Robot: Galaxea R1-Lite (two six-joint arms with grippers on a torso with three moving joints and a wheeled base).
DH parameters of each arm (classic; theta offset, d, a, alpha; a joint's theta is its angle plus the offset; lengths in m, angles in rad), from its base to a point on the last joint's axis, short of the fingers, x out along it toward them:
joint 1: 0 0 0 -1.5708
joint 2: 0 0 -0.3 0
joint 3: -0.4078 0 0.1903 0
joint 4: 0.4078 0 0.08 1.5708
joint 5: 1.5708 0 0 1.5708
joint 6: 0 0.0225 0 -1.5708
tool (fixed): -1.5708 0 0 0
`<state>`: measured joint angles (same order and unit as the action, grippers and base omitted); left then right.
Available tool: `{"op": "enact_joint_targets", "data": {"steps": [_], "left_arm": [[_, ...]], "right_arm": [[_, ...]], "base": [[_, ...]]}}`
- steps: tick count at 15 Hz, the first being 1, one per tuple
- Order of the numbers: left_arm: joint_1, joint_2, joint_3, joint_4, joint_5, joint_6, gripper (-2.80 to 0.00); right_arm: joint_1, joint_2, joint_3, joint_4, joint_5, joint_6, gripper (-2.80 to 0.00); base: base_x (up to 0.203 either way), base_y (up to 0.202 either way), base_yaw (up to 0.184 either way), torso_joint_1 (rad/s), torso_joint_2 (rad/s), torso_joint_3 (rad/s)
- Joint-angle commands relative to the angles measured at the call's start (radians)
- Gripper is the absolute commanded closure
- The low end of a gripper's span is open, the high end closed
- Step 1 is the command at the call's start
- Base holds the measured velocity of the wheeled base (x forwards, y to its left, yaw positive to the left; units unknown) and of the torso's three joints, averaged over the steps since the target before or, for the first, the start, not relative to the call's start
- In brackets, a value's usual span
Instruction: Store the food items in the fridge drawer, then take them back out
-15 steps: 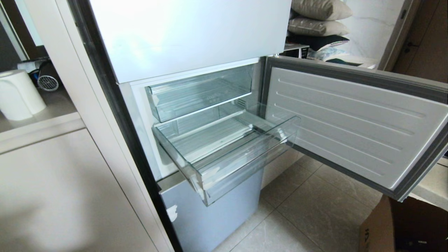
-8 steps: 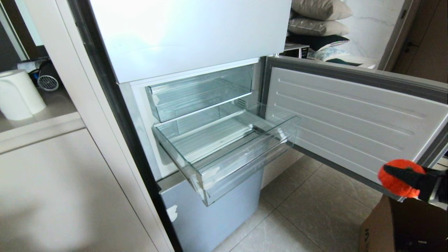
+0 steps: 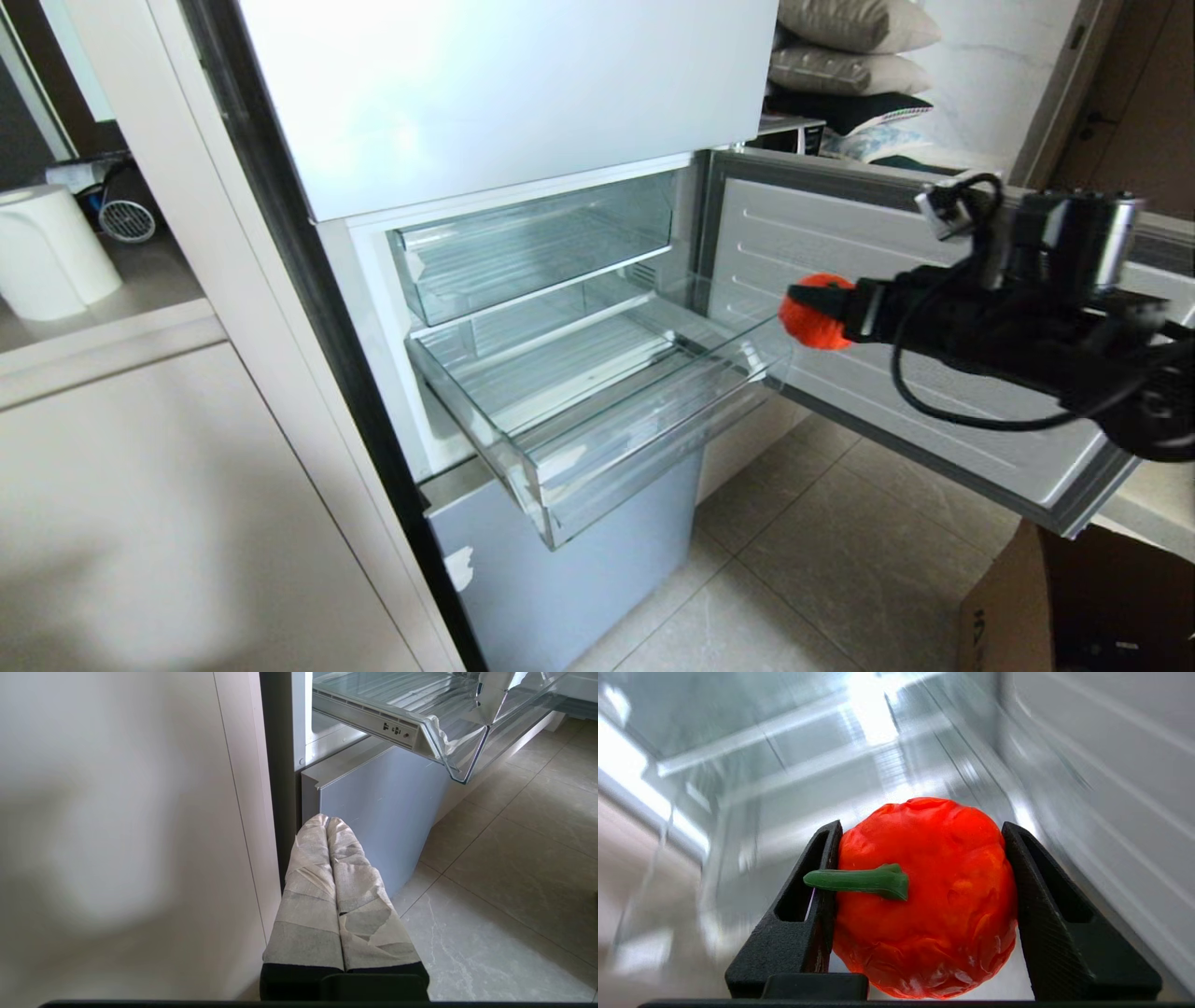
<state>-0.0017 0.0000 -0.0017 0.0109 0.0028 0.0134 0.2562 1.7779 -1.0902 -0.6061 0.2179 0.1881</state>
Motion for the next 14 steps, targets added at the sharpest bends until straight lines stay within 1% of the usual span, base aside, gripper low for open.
{"op": "enact_joint_targets", "data": {"steps": [1, 3, 4, 5, 6, 8, 11, 13, 14], "left_arm": [[0.000, 0.000, 0.000, 0.000, 0.000, 0.000, 0.00], [0.000, 0.002, 0.000, 0.000, 0.000, 0.000, 0.00], [0.000, 0.000, 0.000, 0.000, 0.000, 0.000, 0.00], [0.000, 0.000, 0.000, 0.000, 0.000, 0.000, 0.00], [0.000, 0.002, 0.000, 0.000, 0.000, 0.000, 0.00], [0.000, 0.000, 0.000, 0.000, 0.000, 0.000, 0.00], [0.000, 0.000, 0.000, 0.000, 0.000, 0.000, 0.00], [0.000, 0.001, 0.000, 0.000, 0.000, 0.000, 0.00], [0.000, 0.002, 0.000, 0.000, 0.000, 0.000, 0.00]], "right_arm": [[0.087, 0.241, -0.201, -0.015, -0.042, -0.001, 0.00], [0.122, 0.314, -0.307, -0.047, -0.059, -0.016, 0.00], [0.133, 0.352, -0.348, -0.071, -0.066, -0.040, 0.00], [0.147, 0.391, -0.390, -0.108, -0.090, -0.094, 0.00], [0.157, 0.423, -0.432, -0.138, -0.137, -0.134, 0.00], [0.184, 0.496, -0.509, -0.195, -0.193, -0.159, 0.00], [0.213, 0.574, -0.542, -0.263, -0.219, -0.168, 0.00], [0.225, 0.631, -0.547, -0.392, -0.253, -0.178, 0.00], [0.232, 0.647, -0.556, -0.406, -0.265, -0.194, 0.00]], "base": [[0.000, 0.000, 0.000, 0.000, 0.00, 0.000], [0.000, 0.000, 0.000, 0.000, 0.00, 0.000], [0.000, 0.000, 0.000, 0.000, 0.00, 0.000], [0.000, 0.000, 0.000, 0.000, 0.00, 0.000], [0.000, 0.000, 0.000, 0.000, 0.00, 0.000], [0.000, 0.000, 0.000, 0.000, 0.00, 0.000], [0.000, 0.000, 0.000, 0.000, 0.00, 0.000], [0.000, 0.000, 0.000, 0.000, 0.00, 0.000], [0.000, 0.000, 0.000, 0.000, 0.00, 0.000]]}}
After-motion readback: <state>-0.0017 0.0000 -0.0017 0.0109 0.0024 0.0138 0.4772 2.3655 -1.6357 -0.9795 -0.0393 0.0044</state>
